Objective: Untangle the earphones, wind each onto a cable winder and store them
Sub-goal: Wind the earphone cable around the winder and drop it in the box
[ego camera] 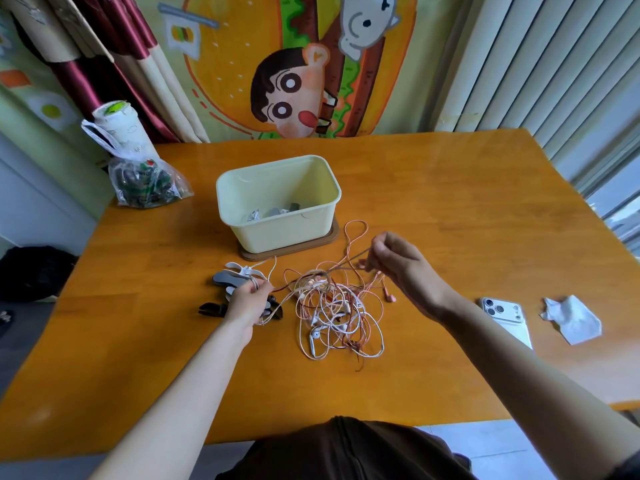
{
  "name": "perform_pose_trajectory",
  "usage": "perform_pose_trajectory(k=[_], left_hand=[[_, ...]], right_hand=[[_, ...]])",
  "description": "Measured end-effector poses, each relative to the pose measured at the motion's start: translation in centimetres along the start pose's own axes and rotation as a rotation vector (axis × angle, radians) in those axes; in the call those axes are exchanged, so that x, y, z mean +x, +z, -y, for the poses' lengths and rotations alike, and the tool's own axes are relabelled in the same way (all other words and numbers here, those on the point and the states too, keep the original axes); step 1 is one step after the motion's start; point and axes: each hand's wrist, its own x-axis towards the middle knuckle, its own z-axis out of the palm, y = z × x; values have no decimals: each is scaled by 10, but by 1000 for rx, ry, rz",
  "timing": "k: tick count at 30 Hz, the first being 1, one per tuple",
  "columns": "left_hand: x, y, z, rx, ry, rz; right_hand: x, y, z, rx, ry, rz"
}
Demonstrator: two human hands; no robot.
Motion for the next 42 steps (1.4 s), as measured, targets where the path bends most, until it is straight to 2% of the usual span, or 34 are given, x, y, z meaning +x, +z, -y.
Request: perform_pose_trajectory(k=[2,4,6,9,11,14,17,21,24,26,29,31,39,42], left_hand=[[1,3,-3,13,27,8],[2,5,-9,3,66,11],[-2,5,-17,-26,121,20],[-13,5,-33,-89,200,96],[-23,6,-44,-103,242,219],[-37,10,-60,-62,302,412],[-48,13,-71,-11,340,511],[-46,4,-73,-21,363,478],[-39,-1,-68,-26,363,421],[-36,-2,-65,-42,362,399],[-28,-4,-54,-33,339,348],[-22,-4,-43,1,334,322],[-15,-7,-6,49,283,312],[-21,-9,-17,-99,325,247]], right_hand=[[3,2,0,205,-5,-87],[4,1,1,147,-13,-163],[3,-4,-1,-207,-18,-131],[3,-10,-18,-895,94,73],[3,-6,-29,-1001,116,118],[6,11,-25,-874,41,81],[13,30,-13,-706,19,94],[14,34,-4,-485,-30,151],[9,32,-1,-233,54,319],[5,32,3,-95,129,344],[7,23,9,-157,95,138],[10,12,14,-115,74,-8],[13,-6,18,177,-27,-335],[16,-10,16,185,-48,-450]])
